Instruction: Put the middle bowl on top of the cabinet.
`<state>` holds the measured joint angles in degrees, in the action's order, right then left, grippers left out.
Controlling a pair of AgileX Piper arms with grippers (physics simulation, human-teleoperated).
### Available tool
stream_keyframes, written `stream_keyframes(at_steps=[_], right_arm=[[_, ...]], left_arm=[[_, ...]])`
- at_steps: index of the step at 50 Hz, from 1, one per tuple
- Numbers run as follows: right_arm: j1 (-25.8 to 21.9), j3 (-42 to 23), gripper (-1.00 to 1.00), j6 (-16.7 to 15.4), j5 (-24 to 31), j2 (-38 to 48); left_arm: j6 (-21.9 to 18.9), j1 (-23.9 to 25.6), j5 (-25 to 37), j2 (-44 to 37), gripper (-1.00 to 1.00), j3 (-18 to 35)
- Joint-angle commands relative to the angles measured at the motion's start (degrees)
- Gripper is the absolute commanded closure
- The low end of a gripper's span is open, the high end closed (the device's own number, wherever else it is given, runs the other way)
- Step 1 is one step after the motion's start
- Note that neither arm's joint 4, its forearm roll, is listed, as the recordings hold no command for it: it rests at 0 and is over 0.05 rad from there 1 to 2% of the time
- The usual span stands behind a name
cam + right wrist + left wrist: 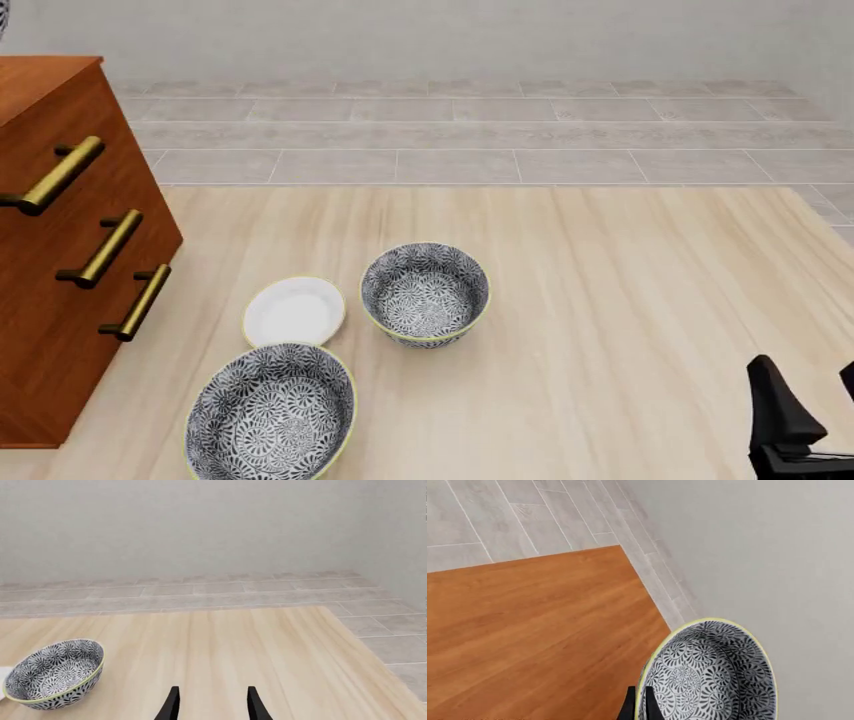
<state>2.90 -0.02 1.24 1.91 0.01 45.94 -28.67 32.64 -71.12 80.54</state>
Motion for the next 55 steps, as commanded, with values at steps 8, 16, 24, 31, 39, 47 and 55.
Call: stream_keyframes(at_steps=[8, 16, 24, 31, 39, 47, 55], right_arm=[[0.0, 0.0, -1.00, 0.1, -0.1, 0.0], [0.1, 0.0, -1.00, 0.0, 0.0, 0.0], [0.0, 0.0, -1.00, 0.0, 0.1, 0.0], [0.0, 0.0, -1.00, 0.0, 0.2, 0.0], [0.0, 0.0, -1.00, 0.0, 0.3, 0.0], [0.0, 0.0, -1.00, 0.2, 0.2, 0.0], [0.1, 0.0, -1.00, 0.3, 0.2, 0.0]], left_arm=[[-0.9, -2.8, 2.2, -0.3, 1.00, 1.1], [-0.9, -3.1, 2.1, -0.6, 1.00, 0.6], [-1.1, -4.1, 2.9, -1.1, 1.00, 0.6], [-1.3, -4.0, 2.6, -1.0, 1.00, -0.4], [-0.7, -4.0, 2.5, 0.1, 1.00, -2.0], [-2.5, -5.5, 3.1, -0.7, 1.00, -1.1], [-4.6, -6.9, 3.9, -1.9, 1.00, 0.2]])
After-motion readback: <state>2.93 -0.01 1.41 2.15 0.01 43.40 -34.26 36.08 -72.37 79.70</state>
